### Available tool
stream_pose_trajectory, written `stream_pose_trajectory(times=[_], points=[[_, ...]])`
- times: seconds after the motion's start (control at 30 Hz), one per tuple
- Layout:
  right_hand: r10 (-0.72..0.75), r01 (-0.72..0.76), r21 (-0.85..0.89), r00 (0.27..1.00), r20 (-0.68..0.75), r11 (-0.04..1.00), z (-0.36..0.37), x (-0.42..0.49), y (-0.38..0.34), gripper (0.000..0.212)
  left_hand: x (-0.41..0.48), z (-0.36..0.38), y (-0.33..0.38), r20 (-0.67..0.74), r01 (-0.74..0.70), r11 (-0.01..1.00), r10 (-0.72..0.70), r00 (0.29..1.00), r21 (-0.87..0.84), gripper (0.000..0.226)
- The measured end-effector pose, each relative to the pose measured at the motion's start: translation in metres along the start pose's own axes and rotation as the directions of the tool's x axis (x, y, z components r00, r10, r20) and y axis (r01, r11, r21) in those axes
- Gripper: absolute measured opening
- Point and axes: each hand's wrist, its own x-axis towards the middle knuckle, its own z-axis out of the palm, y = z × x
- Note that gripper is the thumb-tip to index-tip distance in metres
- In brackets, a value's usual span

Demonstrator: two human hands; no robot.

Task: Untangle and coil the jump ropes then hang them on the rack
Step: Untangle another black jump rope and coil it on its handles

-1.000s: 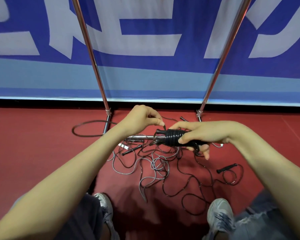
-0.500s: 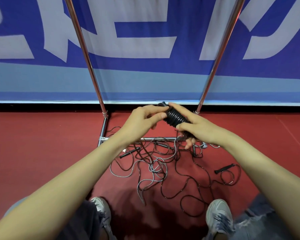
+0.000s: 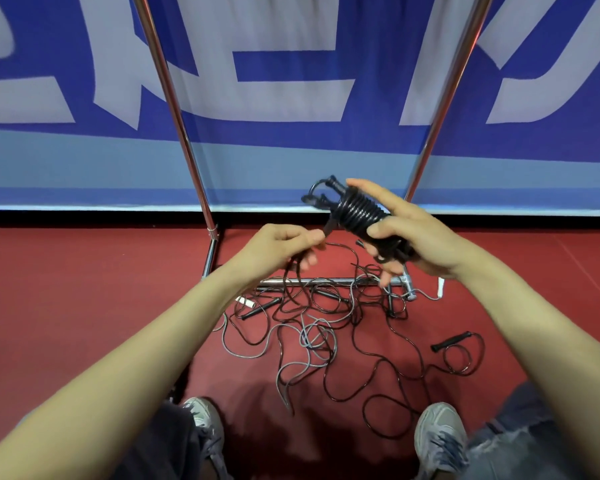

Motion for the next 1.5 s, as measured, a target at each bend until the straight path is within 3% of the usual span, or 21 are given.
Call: stream_pose_trajectory(times=[0.07,0.13,0.2,0.37,0.5,0.6,0.8,0.9,1.03,1.17,1.4,1.5], points=[[0.089,-0.099,0.035,0.974,0.210,0.994,-0.001,-0.010,-0.002,0.069,0.001,-0.006,-0.003,0.079,-0.022,0.985,0.009,0.997,0.172,0.025],[0.191,-0.196,-0.026,0.904,0.383,0.980,0.003,-0.016,0.001,0.068,0.000,-0.014,-0.002,0.213,-0.037,0.958,-0.025,0.977,0.284,0.013],[0.300,-0.262,-0.146,0.840,0.452,0.954,0.009,-0.014,0.010,0.067,0.000,-0.018,0.002,0.319,-0.040,0.931,-0.083,0.944,0.363,0.006],[0.485,-0.377,-0.319,0.773,0.410,0.870,0.020,0.002,0.024,0.062,0.011,-0.018,0.004,0.316,-0.065,0.856,-0.117,0.942,0.513,0.013],[0.529,-0.404,-0.414,0.810,0.252,0.816,0.019,0.006,0.026,0.060,0.016,-0.004,0.002,0.077,-0.079,0.816,0.042,0.996,0.572,0.017],[0.474,-0.376,-0.436,0.869,0.140,0.818,0.024,0.007,0.026,0.059,0.015,0.005,0.000,-0.095,-0.070,0.821,0.150,0.984,0.566,0.014],[0.196,-0.201,-0.573,0.978,-0.073,0.794,0.033,0.010,0.027,0.062,0.012,0.010,0.012,-0.241,-0.116,0.863,0.263,0.934,0.492,0.021],[0.117,-0.193,-0.544,0.978,-0.172,0.817,0.030,0.009,0.025,0.071,0.009,0.013,0.013,-0.309,-0.158,0.912,0.285,0.907,0.378,0.021],[-0.009,-0.106,-0.626,0.984,-0.177,0.772,0.032,0.006,0.027,0.085,0.005,0.016,0.013,-0.307,-0.215,0.953,0.274,0.911,0.214,0.023],[-0.093,-0.066,-0.650,0.974,-0.208,0.757,0.034,0.007,0.027,0.081,0.005,0.009,0.014,-0.250,-0.219,0.955,0.266,0.931,0.200,0.024],[-0.283,0.023,-0.716,0.927,-0.245,0.697,0.038,0.014,0.026,0.082,0.005,0.011,0.010,-0.483,-0.216,0.967,0.255,0.838,0.136,0.010],[-0.326,0.049,-0.724,0.912,-0.248,0.688,0.039,0.015,0.028,0.082,0.005,0.012,0.013,-0.454,-0.189,0.982,0.175,0.874,0.014,0.009]])
